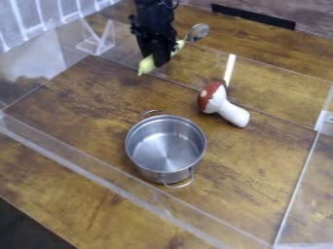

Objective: Move the green spoon to the right

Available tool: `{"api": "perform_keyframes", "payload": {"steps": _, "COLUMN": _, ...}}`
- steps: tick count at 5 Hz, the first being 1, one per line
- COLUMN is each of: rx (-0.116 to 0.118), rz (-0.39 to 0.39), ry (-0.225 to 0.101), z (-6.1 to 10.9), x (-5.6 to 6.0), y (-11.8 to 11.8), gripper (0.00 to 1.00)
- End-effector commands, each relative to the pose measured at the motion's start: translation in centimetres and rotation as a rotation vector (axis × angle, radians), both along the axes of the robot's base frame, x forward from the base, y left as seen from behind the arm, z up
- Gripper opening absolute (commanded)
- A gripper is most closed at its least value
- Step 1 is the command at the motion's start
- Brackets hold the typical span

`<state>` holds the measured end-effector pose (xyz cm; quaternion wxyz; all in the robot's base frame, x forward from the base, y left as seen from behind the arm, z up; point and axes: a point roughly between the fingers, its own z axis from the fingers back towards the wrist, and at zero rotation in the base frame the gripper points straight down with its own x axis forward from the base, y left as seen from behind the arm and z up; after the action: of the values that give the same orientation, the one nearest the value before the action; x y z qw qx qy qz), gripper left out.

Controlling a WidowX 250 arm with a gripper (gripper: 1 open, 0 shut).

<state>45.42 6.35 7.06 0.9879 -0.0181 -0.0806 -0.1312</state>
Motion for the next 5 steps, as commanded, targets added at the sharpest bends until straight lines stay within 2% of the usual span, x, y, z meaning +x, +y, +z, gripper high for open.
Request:
{"api": "perform_keyframes", "payload": {"steps": 1, "rx": 0.02, "rz": -0.008, "ry": -0.109, "z": 5.4, "x": 1.1, "y": -1.0, "gripper": 0.0}}
{"api": "perform_keyframes", "payload": {"steps": 3, "rx": 0.016, "rz": -0.02, "ry": -0.131, "z": 7.8, "x": 0.9, "y": -2.8, "gripper": 0.0}}
{"api": "perform_keyframes", "payload": {"steps": 5, "rx": 0.002, "rz": -0.065, "ry": -0.158, "z": 10.4, "x": 1.0, "y": -6.8, "gripper": 0.0}}
